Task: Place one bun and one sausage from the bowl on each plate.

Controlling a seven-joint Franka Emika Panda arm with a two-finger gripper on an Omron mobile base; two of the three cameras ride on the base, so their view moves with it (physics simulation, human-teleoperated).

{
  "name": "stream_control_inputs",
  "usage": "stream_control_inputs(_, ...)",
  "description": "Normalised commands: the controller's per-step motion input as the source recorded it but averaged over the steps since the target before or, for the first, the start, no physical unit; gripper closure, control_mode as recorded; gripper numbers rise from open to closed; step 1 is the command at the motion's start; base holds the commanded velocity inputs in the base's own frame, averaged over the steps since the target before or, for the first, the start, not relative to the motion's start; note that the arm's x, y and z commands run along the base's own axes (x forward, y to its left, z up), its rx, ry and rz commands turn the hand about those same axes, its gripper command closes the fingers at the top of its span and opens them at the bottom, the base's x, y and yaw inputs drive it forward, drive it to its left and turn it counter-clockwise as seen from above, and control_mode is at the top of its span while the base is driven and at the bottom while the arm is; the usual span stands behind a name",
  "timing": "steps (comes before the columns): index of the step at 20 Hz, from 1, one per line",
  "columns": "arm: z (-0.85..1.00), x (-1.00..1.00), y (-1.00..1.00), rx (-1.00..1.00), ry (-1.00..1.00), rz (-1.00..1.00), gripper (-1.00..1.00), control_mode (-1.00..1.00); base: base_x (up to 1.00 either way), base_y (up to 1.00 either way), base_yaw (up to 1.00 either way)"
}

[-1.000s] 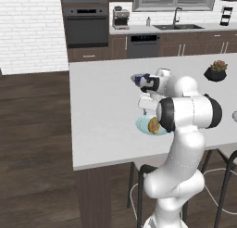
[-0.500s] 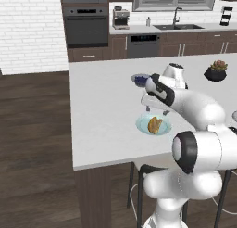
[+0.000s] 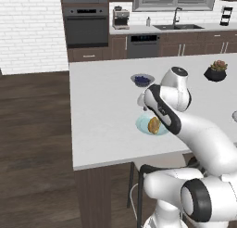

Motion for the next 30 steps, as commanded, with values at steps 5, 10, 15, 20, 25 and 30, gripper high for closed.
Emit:
stream_control_inputs(5, -0.02, 0.00, 0.04, -0.01, 0.00, 0.00, -1.00, 1.00, -0.45, -0.55, -0.15)
stream_control_inputs(10, 0.00, 0.00, 0.00, 0.00, 0.00, 0.00, -1.00, 1.00, -0.40, -1.00, -0.22)
stream_control_inputs(15, 0.00, 0.00, 0.00, 0.00, 0.00, 0.00, -1.00, 1.00, 0.00, -1.00, -0.20)
stream_control_inputs(20, 0.00, 0.00, 0.00, 0.00, 0.00, 0.00, -1.00, 1.00, 0.00, -1.00, -0.21)
stream_control_inputs(25, 0.00, 0.00, 0.00, 0.00, 0.00, 0.00, -1.00, 1.00, 0.15, -1.00, -0.07)
stream_control_inputs(30, 0.00, 0.00, 0.00, 0.00, 0.00, 0.00, -1.00, 1.00, 0.64, -0.90, 0.16)
